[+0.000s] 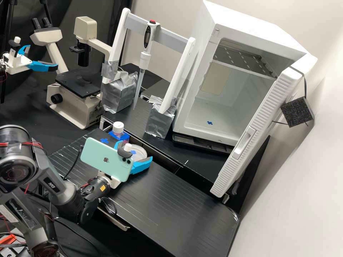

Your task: Open the lid

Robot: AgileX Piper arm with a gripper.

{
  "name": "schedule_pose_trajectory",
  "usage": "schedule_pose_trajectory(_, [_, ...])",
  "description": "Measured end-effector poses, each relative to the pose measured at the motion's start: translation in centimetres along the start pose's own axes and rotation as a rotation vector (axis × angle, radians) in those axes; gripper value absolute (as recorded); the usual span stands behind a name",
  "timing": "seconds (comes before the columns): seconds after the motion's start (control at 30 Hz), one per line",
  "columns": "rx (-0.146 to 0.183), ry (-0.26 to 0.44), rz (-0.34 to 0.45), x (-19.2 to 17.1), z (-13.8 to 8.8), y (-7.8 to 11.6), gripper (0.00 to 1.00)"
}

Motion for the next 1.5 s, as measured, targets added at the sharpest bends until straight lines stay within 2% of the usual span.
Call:
schedule_pose_trajectory(0.33, [0.021, 0.030, 0.066, -1.0, -0.8, 1.2, 0.00])
schedule_pose_trajectory(0.43, [0.017, 0.045, 0.074, -1.3, -1.2, 1.4, 0.00])
schedule_pose_trajectory(0.6, [0.027, 0.036, 0.126, -1.7, -1.3, 2.1, 0.00])
schedule_pose_trajectory(0.7, [0.037, 0.012, 0.174, -2.0, -1.0, 2.6, 0.00])
schedule_pose_trajectory(0.83, [0.082, -0.044, 0.239, -2.4, -0.1, 3.5, 0.00])
schedule_pose_trajectory(1.0, [0.105, -0.087, 0.258, -1.9, 1.0, 4.4, 0.00])
schedule_pose_trajectory(1.13, [0.138, -0.134, 0.288, -1.3, 2.4, 5.1, 0.00])
schedule_pose_trajectory(1.4, [0.105, -0.220, 0.299, -0.4, 4.6, 5.6, 0.00])
schedule_pose_trajectory(1.5, [0.106, -0.246, 0.289, -0.1, 5.1, 5.3, 0.00])
